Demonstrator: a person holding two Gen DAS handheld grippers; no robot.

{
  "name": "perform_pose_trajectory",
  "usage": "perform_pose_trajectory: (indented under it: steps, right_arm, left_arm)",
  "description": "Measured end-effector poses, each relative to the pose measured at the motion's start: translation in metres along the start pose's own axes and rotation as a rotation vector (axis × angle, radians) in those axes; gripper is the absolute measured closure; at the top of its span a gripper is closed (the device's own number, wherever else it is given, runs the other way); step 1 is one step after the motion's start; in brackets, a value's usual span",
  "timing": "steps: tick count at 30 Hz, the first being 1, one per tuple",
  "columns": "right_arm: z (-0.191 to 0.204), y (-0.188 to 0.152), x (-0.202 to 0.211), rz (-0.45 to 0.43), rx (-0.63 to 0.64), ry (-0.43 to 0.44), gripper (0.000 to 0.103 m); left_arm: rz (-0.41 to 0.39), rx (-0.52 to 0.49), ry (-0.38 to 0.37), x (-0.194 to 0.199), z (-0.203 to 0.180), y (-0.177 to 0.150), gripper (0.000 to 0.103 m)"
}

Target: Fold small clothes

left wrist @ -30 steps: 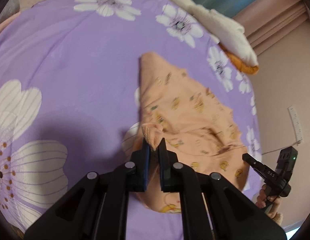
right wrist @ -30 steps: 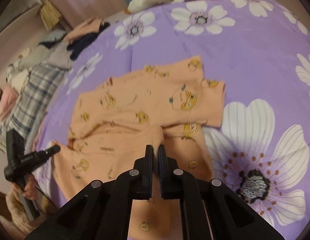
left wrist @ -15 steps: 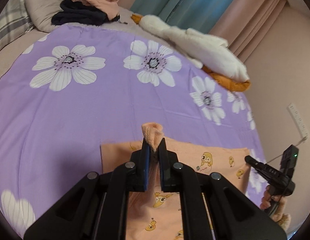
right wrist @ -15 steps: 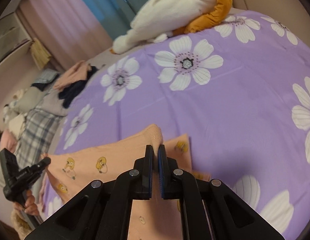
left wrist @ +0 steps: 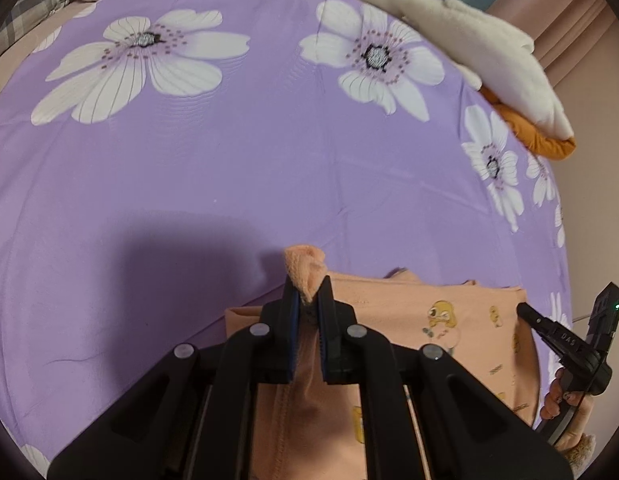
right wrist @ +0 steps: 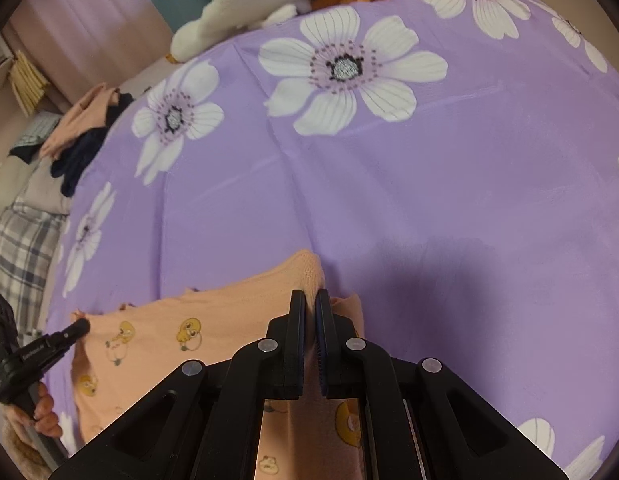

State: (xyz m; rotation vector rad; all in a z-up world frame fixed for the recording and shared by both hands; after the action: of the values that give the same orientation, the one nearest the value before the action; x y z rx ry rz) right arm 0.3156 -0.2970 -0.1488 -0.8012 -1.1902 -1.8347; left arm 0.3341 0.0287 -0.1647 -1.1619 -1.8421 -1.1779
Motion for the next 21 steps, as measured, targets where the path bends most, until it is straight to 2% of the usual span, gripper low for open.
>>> perform_pose_trajectory:
  steps: [9,21]
  right_arm:
    - [-0.005,-0.003,-0.012,0.01,0.003,-0.039,0.097]
    - [-0.008,-0.002,-0.019,0.015,-0.023,-0.027,0.097]
  left_arm:
    - [0.021,0.019,0.005,-0.013,0.006,-0.002,0.094]
    - [0.019,0.021,0.011,-0.017,0.006,-0.003,0.091]
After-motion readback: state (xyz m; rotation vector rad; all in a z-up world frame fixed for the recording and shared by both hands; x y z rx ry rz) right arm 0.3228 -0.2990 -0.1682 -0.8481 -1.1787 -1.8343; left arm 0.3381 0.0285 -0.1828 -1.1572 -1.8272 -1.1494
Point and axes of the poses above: each gripper's, at about its wrist camera, not at the fingertips, and x roughly against the way its jaws point, z to its left, y to its top, the point moved 7 cm from there along -x, roughly the way its jaws point, and after that the axes turned 6 degrees about z, right-handed, at the moved point
